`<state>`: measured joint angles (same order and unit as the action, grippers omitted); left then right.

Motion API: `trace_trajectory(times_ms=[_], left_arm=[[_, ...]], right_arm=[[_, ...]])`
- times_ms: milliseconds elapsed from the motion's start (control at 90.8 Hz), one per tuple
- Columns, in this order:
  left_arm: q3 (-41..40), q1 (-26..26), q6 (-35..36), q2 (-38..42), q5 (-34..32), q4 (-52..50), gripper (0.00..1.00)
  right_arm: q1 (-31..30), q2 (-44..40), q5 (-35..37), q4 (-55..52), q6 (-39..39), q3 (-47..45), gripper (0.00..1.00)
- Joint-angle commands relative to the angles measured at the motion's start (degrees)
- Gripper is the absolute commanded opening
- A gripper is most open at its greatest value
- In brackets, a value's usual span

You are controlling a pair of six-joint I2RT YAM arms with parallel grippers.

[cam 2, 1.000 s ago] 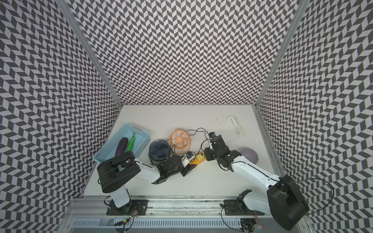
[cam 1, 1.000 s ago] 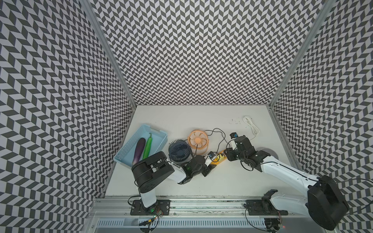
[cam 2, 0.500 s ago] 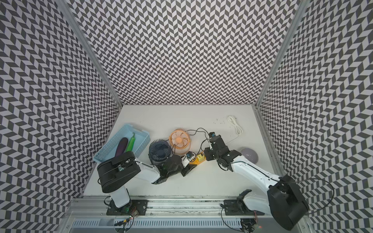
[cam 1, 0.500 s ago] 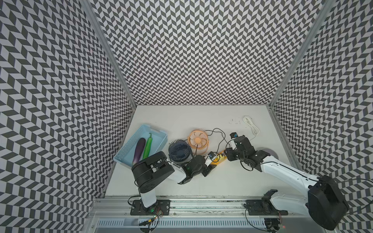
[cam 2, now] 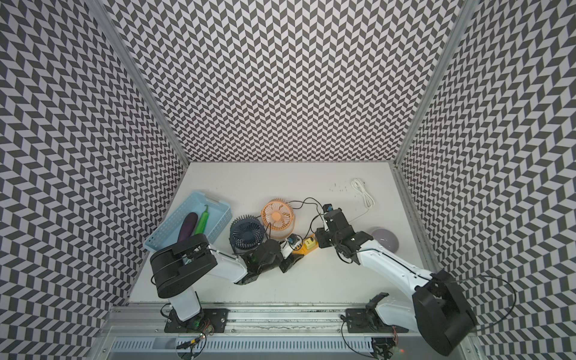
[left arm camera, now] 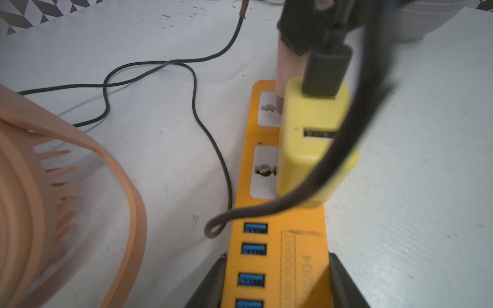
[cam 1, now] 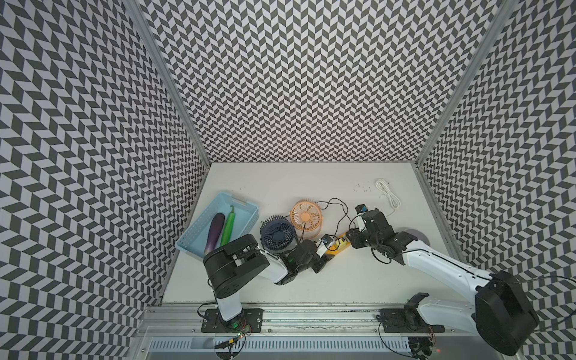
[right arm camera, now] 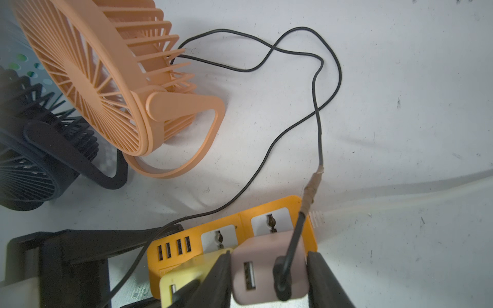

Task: Unplug the desk fan from the power strip
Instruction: Remove the plug from the socket.

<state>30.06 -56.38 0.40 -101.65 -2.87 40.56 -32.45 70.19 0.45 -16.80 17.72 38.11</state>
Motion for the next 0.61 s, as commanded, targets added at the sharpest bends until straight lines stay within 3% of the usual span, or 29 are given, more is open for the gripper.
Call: trace_trajectory(times_ms=[0,595], left_arm=[[0.4,-0.3,-0.1,-0.9,-1.0,-2.0,0.26],[0.5,-0.3,-0.1,-1.3,-1.0,-2.1,0.26]], right_arm=[[-0.4,0.1,-0.4,3.7,0.8,2.1,0.10],[-1.0,0.3,-0.9,4.1,0.1,2.6,0.10]])
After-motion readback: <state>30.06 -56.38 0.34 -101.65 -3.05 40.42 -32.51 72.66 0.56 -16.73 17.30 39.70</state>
